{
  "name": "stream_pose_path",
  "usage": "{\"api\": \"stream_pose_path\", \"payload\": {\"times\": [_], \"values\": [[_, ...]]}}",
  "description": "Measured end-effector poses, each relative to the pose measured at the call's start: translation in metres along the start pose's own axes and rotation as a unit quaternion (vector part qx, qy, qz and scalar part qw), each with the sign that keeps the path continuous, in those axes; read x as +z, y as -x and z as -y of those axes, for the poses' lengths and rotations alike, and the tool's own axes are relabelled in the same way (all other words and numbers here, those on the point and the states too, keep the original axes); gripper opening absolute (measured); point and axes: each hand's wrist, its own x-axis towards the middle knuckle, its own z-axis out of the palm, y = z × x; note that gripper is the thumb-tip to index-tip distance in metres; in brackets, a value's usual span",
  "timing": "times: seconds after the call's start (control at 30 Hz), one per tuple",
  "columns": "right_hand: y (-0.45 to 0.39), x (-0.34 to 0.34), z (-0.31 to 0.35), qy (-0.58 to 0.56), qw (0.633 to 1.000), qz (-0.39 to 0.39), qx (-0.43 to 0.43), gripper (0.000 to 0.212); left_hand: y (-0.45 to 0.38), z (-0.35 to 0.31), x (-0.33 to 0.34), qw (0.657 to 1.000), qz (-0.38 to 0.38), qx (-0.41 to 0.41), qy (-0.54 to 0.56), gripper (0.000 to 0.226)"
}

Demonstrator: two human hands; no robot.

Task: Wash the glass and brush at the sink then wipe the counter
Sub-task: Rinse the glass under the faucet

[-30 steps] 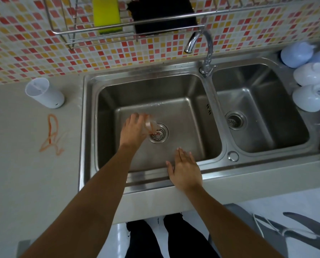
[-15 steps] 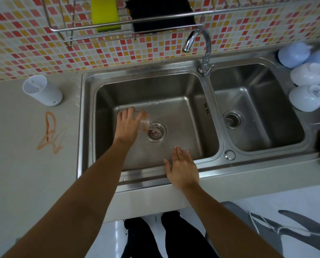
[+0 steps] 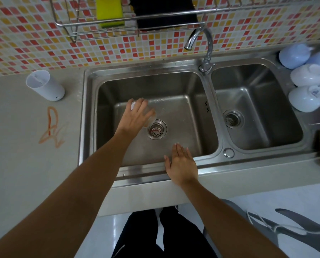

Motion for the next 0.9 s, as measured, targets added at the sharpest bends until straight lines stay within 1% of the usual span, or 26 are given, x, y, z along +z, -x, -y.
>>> {"api": "stream_pose_path", "payload": {"times": [0.23, 0.27, 0.3, 0.37, 0.43, 0.5, 0.6, 0.67, 0.7, 0.8, 0.87, 0.9], "values": [[0.001, 0.007, -0.002, -0.003, 0.999, -0.04, -0.002, 0.069, 0.013, 0.012, 0.008, 0.999, -0.014, 0.049, -0.011, 0.075], [0.0, 0.009, -0.001, -0.002, 0.999, -0.045, 0.0, 0.069, 0.015, 0.015, 0.01, 0.999, -0.014, 0.033, 0.006, 0.076], [0.0, 0.009, 0.0, -0.003, 0.999, -0.041, 0.001, 0.07, 0.017, 0.016, 0.01, 0.999, -0.01, -0.002, 0.035, 0.077], [0.002, 0.006, 0.0, -0.022, 1.0, -0.008, 0.004, 0.07, 0.021, 0.015, 0.005, 0.987, 0.02, -0.092, 0.131, 0.078], [0.005, -0.002, 0.002, -0.042, 0.999, 0.016, 0.005, 0.068, 0.023, 0.012, -0.002, 0.963, 0.022, -0.142, 0.229, 0.07], [0.006, -0.012, 0.005, -0.064, 0.997, 0.038, 0.019, 0.066, 0.02, 0.008, -0.013, 0.942, 0.019, -0.16, 0.295, 0.066], [0.002, -0.022, 0.002, -0.164, 0.983, 0.061, 0.057, 0.068, 0.011, 0.007, -0.031, 0.917, 0.012, -0.171, 0.36, 0.071], [-0.005, -0.033, -0.005, -0.248, 0.964, 0.058, 0.079, 0.074, 0.001, 0.009, -0.044, 0.887, 0.005, -0.172, 0.429, 0.07], [-0.01, -0.043, -0.009, -0.279, 0.955, 0.046, 0.089, 0.076, -0.005, 0.01, -0.05, 0.871, 0.003, -0.17, 0.462, 0.07], [-0.048, -0.081, -0.039, -0.326, 0.935, -0.056, 0.128, 0.071, -0.028, 0.01, -0.064, 0.811, -0.014, -0.183, 0.555, 0.076], [-0.085, -0.117, -0.061, -0.346, 0.92, -0.124, 0.138, 0.061, -0.048, 0.007, -0.077, 0.777, -0.04, -0.198, 0.597, 0.082], [-0.105, -0.135, -0.069, -0.349, 0.913, -0.154, 0.146, 0.055, -0.057, 0.005, -0.084, 0.766, -0.045, -0.202, 0.609, 0.085]]}}
